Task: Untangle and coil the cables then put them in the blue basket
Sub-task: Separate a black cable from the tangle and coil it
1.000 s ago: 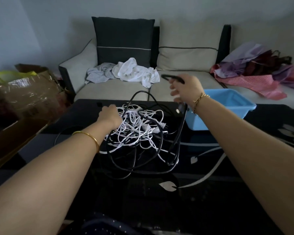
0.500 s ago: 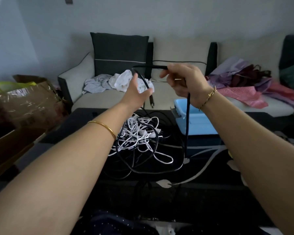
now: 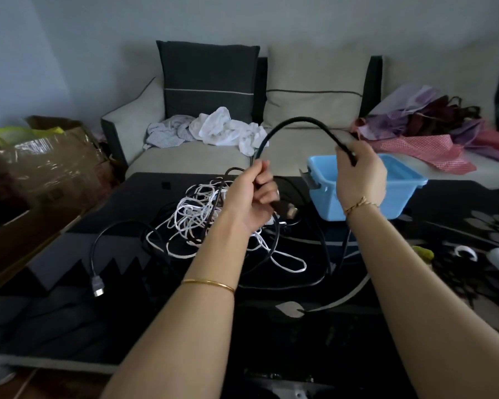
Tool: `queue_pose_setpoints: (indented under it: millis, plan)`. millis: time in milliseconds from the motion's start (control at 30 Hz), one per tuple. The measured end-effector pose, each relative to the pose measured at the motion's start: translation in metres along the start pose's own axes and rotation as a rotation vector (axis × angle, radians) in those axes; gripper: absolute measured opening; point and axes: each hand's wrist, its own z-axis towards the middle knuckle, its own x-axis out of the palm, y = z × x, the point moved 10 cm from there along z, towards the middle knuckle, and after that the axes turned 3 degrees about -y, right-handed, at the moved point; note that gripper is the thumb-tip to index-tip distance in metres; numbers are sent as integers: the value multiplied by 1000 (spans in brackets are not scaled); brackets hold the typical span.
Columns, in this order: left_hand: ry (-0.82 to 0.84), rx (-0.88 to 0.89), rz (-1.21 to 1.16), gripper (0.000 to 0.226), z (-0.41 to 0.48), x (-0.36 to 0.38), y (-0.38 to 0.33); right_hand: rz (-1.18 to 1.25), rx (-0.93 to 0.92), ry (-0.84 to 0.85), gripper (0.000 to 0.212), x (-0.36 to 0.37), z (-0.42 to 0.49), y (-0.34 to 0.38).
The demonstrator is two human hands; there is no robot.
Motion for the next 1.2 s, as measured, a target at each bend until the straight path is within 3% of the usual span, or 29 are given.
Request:
queue_pose_setpoints:
  millis: [100, 200, 300, 367, 533, 633, 767, 833, 967, 1033, 1100, 1200]
  plan:
    - [172, 27, -156, 22, 2, 21, -6, -266, 35, 215, 26, 39, -9, -25]
    - [261, 106, -134, 26, 4, 40, -26, -336, -68, 568, 20, 86, -30, -26]
    - [159, 224, 116, 27, 13, 33, -44, -408, -233, 867, 35, 113, -55, -17]
    - [53, 300, 237, 21, 17, 19, -53, -460, -307, 1037, 28, 117, -72, -12]
    - [-80, 499, 515, 16, 11, 3, -59, -397, -251, 1331, 25, 114, -105, -7]
    - [-119, 623, 768, 24, 7, 0, -61, -408, -244, 1412, 23, 106, -112, 6]
    - [-121, 652, 1022, 39, 1, 1, -61, -508, -331, 1389, 25, 89, -102, 25]
    - [-87, 642, 1215, 45, -2, 6, -58, -581, -441, 1288, 26, 79, -92, 39]
    - [21, 438, 1463, 48, -3, 5, -38, -728, -616, 778, 4, 48, -47, 76]
    - [71, 333, 1514, 41, -8, 6, -29, -752, -719, 530, 9, 30, -35, 96]
    - [111, 273, 1497, 33, -13, 8, -25, -713, -793, 372, 17, 17, -30, 109]
    - [216, 171, 1308, 46, -18, 11, -17, -564, -831, 229, 28, 8, -24, 111]
